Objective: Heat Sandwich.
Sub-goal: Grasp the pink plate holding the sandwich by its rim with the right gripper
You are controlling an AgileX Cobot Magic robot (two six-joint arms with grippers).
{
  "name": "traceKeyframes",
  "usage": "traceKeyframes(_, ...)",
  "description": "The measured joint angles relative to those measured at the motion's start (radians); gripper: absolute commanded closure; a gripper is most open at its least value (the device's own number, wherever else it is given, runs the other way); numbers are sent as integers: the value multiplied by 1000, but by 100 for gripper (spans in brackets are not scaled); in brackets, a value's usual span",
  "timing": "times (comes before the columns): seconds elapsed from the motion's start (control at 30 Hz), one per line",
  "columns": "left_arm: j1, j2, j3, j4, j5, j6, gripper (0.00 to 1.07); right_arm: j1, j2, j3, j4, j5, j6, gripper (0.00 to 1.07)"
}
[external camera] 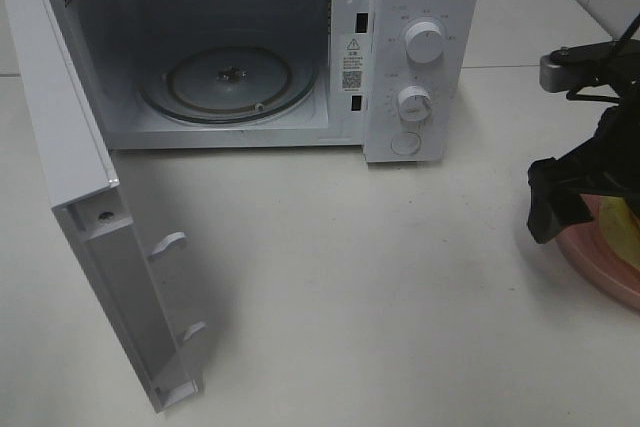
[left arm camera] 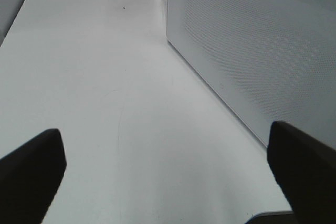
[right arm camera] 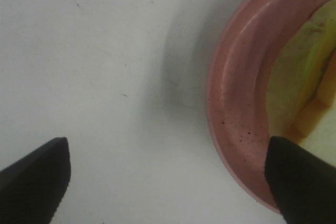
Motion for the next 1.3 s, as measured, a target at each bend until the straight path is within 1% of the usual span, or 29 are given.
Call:
traceKeyframes(0.1,0,0,0,0,0,0,1,-24,44,-1,-19,-17,20,12)
traceKeyframes(0.2,0,0,0,0,0,0,1,-29,71,-1,-33,-34,27,12)
traceKeyframes(0.27,0,0,0,0,0,0,1,-29,107,-1,-52,-62,37,12)
traceKeyframes(0.63,0,0,0,0,0,0,1,-29,227,-1,-63,-137,53,14)
traceKeyframes(0.8,0,0,0,0,0,0,1,-30,301,-1,-99,-173,75,14)
traceKeyframes(1.1,0,0,0,0,0,0,1,-33,337,-1,-112,-217,87,17)
traceKeyframes(1.23,0,0,0,0,0,0,1,-33,337,-1,-114,-217,87,19)
traceKeyframes(1.3,0,0,0,0,0,0,1,-33,337,-1,-121,-217,87,26)
